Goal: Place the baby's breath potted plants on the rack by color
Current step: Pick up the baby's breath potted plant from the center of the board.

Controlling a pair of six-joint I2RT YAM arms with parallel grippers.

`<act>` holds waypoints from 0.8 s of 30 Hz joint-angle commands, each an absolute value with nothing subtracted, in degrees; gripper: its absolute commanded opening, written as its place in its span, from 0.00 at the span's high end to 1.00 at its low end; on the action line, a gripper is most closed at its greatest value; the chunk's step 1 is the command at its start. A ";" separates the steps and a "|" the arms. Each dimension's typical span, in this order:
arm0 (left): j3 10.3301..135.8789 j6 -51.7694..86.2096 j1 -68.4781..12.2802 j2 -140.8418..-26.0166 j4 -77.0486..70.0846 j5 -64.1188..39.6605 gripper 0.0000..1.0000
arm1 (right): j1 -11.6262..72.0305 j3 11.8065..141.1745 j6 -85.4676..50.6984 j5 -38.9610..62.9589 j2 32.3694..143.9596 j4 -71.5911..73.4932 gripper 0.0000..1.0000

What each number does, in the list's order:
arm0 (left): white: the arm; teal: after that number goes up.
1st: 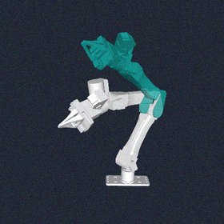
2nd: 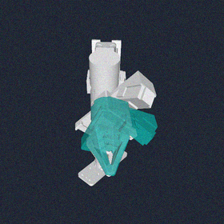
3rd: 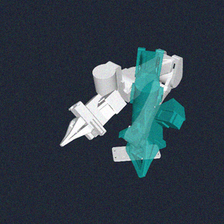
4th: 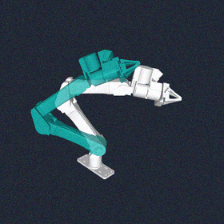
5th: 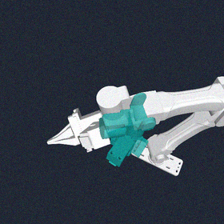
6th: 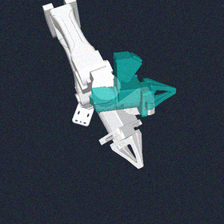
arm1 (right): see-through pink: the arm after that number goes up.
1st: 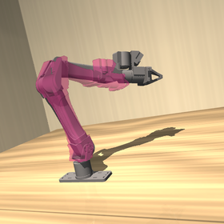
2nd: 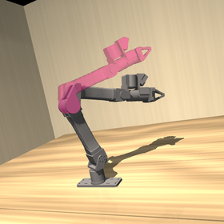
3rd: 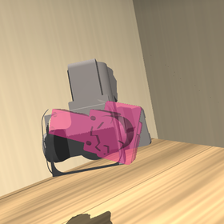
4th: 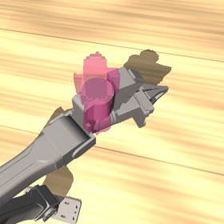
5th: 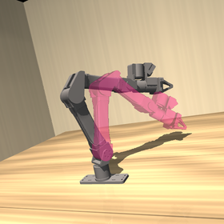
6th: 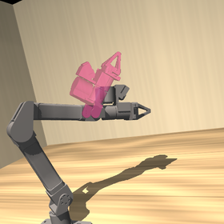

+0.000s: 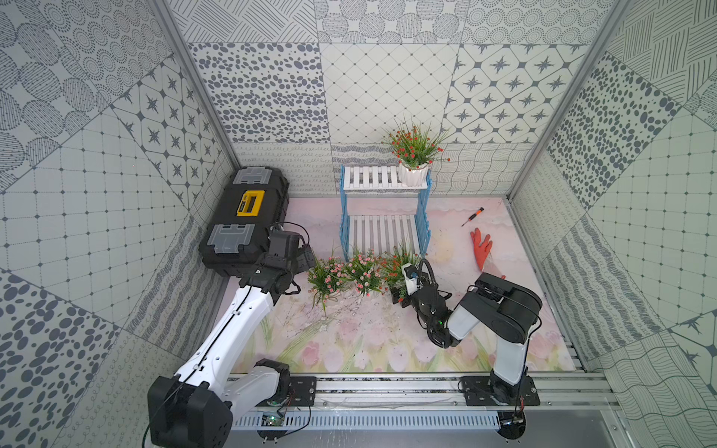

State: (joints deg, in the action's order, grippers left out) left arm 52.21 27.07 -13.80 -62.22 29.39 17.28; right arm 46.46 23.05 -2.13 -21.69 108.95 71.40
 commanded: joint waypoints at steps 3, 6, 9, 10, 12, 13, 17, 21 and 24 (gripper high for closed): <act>53.26 26.80 -13.80 -62.18 30.67 18.33 0.02 | 46.39 24.12 -2.51 -24.67 108.40 72.57 0.19; 53.15 26.81 -13.79 -61.98 30.68 18.37 0.02 | 46.96 23.64 -2.15 -25.65 107.03 71.99 0.20; 53.09 26.72 -13.80 -61.87 30.74 18.54 0.02 | 48.19 22.92 -0.75 -27.24 104.25 70.71 0.22; 53.13 26.72 -13.80 -61.79 30.76 18.63 0.02 | 48.68 22.61 -0.25 -27.75 103.14 70.06 0.22; 53.09 26.72 -13.76 -61.76 30.76 18.57 0.02 | 48.94 21.70 0.00 -27.80 99.87 68.29 0.23; 53.09 26.72 -13.74 -61.62 30.70 18.55 0.02 | 48.91 21.35 0.00 -27.77 98.33 67.11 0.23; 53.34 26.64 -13.78 -61.66 30.68 18.35 0.02 | 48.90 21.59 0.13 -27.54 89.35 58.33 0.23; 53.61 26.54 -13.78 -61.57 30.71 18.11 0.02 | 48.19 24.58 -0.17 -26.28 79.34 46.17 0.23; 53.23 27.37 -13.76 -61.28 30.75 17.98 0.02 | 46.55 30.08 -1.25 -24.13 73.22 34.80 0.23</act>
State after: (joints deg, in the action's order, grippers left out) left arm 52.73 27.03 -13.80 -61.93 29.58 17.28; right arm 47.81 24.16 -0.78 -25.69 78.37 41.85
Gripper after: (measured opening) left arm 0.983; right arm 0.947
